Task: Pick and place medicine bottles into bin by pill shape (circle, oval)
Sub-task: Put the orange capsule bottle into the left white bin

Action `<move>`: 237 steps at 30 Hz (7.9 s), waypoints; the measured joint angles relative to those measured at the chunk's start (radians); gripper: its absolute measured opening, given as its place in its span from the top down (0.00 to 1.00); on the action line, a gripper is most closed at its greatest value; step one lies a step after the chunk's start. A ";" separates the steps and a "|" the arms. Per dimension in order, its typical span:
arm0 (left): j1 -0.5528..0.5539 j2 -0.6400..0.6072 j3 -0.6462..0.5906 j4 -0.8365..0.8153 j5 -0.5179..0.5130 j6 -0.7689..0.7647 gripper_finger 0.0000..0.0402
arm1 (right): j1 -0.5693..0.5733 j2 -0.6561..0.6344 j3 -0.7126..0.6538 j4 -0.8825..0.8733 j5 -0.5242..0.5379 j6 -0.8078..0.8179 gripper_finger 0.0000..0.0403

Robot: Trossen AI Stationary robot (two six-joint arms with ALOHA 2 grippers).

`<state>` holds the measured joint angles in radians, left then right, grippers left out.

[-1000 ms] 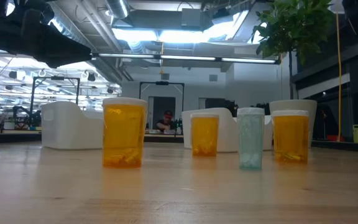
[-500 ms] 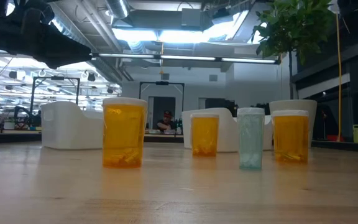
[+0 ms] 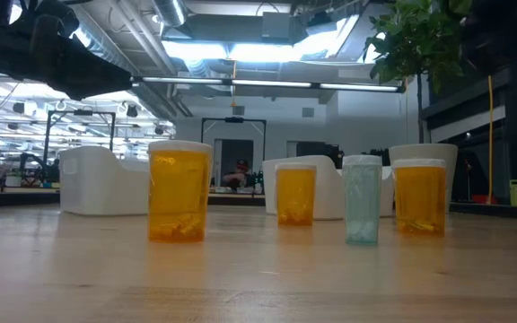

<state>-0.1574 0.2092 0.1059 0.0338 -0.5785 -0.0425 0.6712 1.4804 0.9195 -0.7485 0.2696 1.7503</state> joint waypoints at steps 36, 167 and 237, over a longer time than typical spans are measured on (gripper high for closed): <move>-0.068 0.067 0.011 0.117 0.206 0.049 0.49 | -0.013 0.003 0.000 -0.022 0.104 -0.001 0.33; -0.146 1.947 1.582 -0.510 0.389 -0.297 0.49 | 0.073 0.012 0.150 -0.500 -0.052 0.131 0.33; -0.299 1.684 1.583 -1.173 0.253 -0.448 0.49 | 0.106 0.012 0.150 -0.419 -0.024 0.131 0.33</move>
<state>-0.4563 1.8931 1.6886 -1.1397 -0.3252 -0.4905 0.7773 1.4921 1.0691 -1.1673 0.2455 1.8812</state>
